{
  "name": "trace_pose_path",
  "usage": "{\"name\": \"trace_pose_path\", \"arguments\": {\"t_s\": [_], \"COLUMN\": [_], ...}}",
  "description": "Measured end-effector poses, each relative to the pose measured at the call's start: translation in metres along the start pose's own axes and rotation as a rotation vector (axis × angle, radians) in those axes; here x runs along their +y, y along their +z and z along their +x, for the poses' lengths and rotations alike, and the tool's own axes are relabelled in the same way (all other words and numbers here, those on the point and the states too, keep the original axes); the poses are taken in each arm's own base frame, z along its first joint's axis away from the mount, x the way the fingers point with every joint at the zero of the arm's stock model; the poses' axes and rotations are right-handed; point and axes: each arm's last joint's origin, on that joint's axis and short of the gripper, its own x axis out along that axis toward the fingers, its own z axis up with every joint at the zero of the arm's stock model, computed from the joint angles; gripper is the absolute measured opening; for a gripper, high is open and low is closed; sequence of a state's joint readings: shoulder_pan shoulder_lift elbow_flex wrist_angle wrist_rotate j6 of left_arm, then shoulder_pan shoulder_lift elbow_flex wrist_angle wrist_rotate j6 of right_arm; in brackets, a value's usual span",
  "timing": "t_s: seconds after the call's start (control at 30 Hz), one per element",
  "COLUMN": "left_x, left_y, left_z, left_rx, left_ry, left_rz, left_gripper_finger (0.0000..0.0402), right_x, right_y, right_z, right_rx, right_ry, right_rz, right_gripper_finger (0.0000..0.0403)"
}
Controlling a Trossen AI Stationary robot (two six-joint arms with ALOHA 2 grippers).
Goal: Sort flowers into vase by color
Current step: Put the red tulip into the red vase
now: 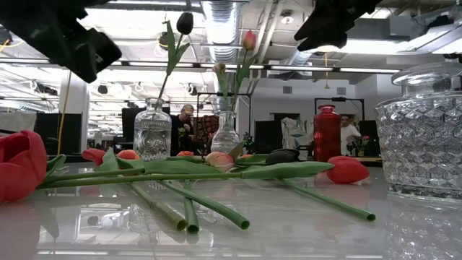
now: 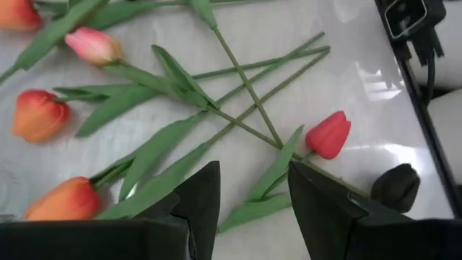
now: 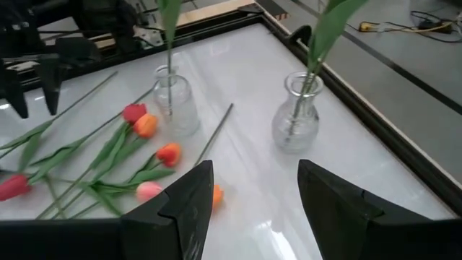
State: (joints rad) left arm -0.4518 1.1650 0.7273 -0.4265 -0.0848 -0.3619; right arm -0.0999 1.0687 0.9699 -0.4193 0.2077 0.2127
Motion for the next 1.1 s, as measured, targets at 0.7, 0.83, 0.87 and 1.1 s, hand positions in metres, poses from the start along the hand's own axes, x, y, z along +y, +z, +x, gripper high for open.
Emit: {"name": "trace_pose_path", "arguments": {"t_s": [0.7, 0.83, 0.87, 1.1], "left_x": [-0.017, -0.017, -0.017, -0.017], "left_y": [-0.030, -0.035, -0.036, -0.035], "left_z": [0.080, 0.091, 0.093, 0.091], "left_rx": [0.258, 0.294, 0.303, 0.296], "left_ry": [0.058, 0.056, 0.050, 0.051], "left_rz": [0.252, 0.267, 0.267, 0.203], "left_gripper_finger": [0.0151, 0.0151, 0.0151, 0.0147], "right_x": [0.026, 0.027, 0.027, 0.027], "right_y": [-0.006, -0.006, -0.006, -0.006], "right_z": [-0.006, -0.007, -0.007, -0.007], "right_rx": [0.010, 0.010, 0.011, 0.010], "right_ry": [0.105, 0.109, 0.109, 0.110], "right_rz": [-0.059, -0.061, -0.062, -0.062], "right_gripper_finger": [0.0228, 0.0228, 0.0228, 0.0228]}}
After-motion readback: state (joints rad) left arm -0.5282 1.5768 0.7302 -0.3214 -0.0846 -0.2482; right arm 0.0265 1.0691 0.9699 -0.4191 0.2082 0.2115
